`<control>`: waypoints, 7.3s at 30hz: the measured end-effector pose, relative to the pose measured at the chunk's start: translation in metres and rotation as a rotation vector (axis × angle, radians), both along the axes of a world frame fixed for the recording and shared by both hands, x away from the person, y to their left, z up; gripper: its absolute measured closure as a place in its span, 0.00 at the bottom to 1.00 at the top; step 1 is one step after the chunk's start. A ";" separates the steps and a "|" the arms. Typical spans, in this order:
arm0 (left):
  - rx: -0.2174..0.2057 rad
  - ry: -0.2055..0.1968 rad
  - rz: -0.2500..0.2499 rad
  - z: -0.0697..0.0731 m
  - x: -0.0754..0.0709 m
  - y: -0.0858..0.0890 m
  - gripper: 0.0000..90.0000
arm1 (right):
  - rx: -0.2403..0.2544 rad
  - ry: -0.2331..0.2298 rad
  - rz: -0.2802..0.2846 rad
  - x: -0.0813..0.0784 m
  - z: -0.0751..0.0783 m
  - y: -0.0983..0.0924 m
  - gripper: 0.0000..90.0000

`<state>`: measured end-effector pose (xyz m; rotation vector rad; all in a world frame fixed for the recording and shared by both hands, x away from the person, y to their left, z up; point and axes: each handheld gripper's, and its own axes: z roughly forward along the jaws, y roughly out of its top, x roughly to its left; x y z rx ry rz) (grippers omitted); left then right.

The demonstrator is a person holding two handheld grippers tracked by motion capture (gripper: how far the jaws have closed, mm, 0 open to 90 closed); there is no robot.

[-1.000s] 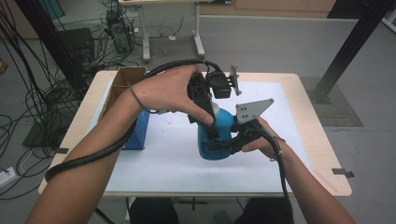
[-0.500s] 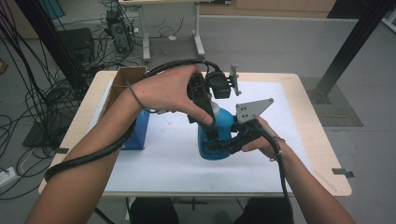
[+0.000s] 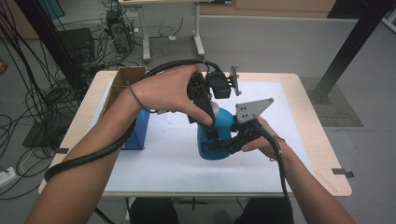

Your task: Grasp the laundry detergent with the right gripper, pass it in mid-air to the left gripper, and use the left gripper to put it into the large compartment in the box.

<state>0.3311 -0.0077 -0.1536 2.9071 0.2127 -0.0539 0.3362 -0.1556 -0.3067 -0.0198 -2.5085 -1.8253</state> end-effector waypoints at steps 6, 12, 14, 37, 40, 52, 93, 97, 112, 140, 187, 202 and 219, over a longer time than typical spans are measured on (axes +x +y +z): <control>0.003 -0.002 -0.004 -0.001 -0.001 -0.001 0.11 | -0.002 -0.002 0.004 -0.001 0.001 0.001 0.49; 0.004 -0.003 -0.002 -0.003 -0.001 -0.002 0.11 | -0.002 -0.004 0.006 -0.001 0.002 0.000 0.49; 0.010 -0.004 -0.009 -0.003 -0.001 -0.002 0.12 | -0.001 -0.004 0.007 -0.001 0.002 0.000 0.49; 0.030 -0.044 -0.069 -0.003 -0.005 -0.007 0.34 | -0.004 -0.005 0.024 -0.003 0.004 0.001 0.49; 0.030 -0.044 -0.068 -0.003 -0.005 -0.008 0.35 | -0.002 -0.003 0.023 -0.002 0.004 0.000 0.49; 0.057 -0.061 -0.078 -0.003 -0.005 -0.011 0.41 | -0.006 -0.002 0.028 -0.002 0.003 0.000 0.49; 0.064 -0.044 -0.044 -0.003 -0.003 -0.007 0.42 | -0.007 0.002 0.033 -0.001 0.003 0.004 0.49; 0.064 -0.043 -0.043 -0.002 -0.003 -0.007 0.42 | -0.005 0.001 0.032 -0.001 0.003 0.004 0.49; 0.053 -0.041 -0.037 -0.003 -0.002 -0.007 0.42 | 0.000 0.003 0.029 -0.001 0.002 0.003 0.49; 0.067 -0.049 -0.028 -0.003 -0.003 -0.013 0.42 | 0.007 0.003 0.032 0.000 0.001 0.000 0.49; 0.099 -0.076 0.013 -0.003 0.000 -0.011 0.42 | 0.027 0.043 -0.018 0.008 -0.005 -0.004 0.11; 0.103 -0.070 0.040 -0.003 0.003 -0.008 0.42 | -0.061 0.020 -0.047 0.006 0.000 -0.008 0.03; 0.115 -0.060 0.101 0.000 0.008 0.001 0.42 | -0.226 0.023 -0.133 0.011 0.004 -0.035 0.05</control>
